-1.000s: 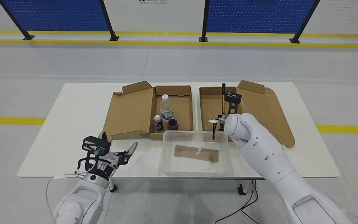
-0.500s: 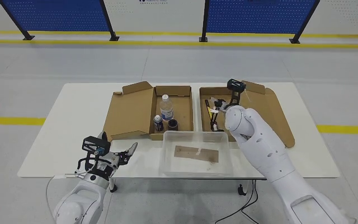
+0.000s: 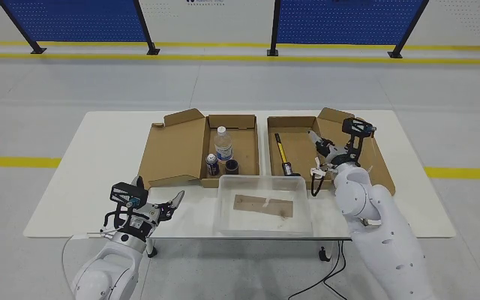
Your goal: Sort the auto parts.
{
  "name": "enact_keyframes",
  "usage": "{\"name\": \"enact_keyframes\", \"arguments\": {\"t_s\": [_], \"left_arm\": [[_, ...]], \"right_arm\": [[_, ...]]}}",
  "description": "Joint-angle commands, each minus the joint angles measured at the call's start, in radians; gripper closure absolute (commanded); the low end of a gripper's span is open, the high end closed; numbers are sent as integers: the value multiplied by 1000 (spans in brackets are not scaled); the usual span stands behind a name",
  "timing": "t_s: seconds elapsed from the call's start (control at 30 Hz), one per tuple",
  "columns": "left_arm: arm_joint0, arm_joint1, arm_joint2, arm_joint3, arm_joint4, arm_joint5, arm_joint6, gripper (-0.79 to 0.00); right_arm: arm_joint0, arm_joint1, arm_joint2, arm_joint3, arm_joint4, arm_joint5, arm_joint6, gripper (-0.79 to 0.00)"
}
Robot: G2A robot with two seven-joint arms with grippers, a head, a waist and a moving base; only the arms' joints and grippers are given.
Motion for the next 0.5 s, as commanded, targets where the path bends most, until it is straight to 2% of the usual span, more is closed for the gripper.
{"name": "enact_keyframes", "arguments": {"t_s": [0.0, 0.2, 0.37, 0.47], "left_arm": [[0, 0, 0, 0, 0, 0, 0, -785], [0, 0, 0, 0, 0, 0, 0, -785], [0, 0, 0, 0, 0, 0, 0, -785], [0, 0, 0, 0, 0, 0, 0, -785]], "right_arm": [[-63, 11, 50, -46, -23, -53, 6, -785], [-203, 33, 183, -90, -20, -227, 11, -785], [-276, 50, 274, -97, -64, -364, 23, -785], [-305, 56, 327, -93, -40, -422, 28, -785]]}}
